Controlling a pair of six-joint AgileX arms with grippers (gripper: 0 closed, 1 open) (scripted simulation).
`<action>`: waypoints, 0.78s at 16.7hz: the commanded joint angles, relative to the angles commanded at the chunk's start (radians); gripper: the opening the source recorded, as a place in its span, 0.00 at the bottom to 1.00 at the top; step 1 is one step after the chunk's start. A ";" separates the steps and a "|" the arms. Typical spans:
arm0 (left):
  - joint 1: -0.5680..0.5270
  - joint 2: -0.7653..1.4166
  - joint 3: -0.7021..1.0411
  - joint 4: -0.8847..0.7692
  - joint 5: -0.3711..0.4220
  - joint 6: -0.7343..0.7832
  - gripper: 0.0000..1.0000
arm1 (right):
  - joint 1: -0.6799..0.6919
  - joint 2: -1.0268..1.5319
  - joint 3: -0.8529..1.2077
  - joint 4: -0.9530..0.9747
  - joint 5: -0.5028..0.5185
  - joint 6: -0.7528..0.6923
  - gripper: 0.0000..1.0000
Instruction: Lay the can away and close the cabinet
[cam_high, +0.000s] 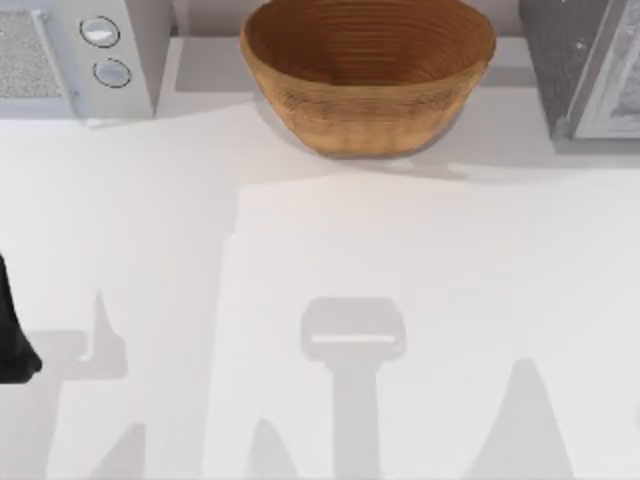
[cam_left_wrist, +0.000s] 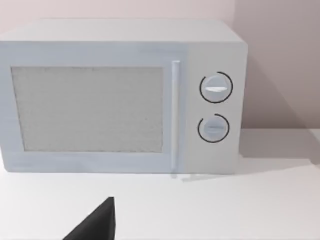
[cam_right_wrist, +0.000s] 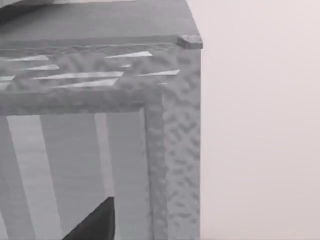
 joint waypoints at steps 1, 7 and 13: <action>0.000 0.000 0.000 0.000 0.000 0.000 1.00 | 0.002 -0.015 0.068 -0.082 0.002 0.001 1.00; 0.000 0.000 0.000 0.000 0.000 0.000 1.00 | 0.015 -0.083 0.325 -0.368 0.017 0.002 1.00; 0.000 0.000 0.000 0.000 0.000 0.000 1.00 | 0.012 -0.085 0.337 -0.376 0.017 0.002 1.00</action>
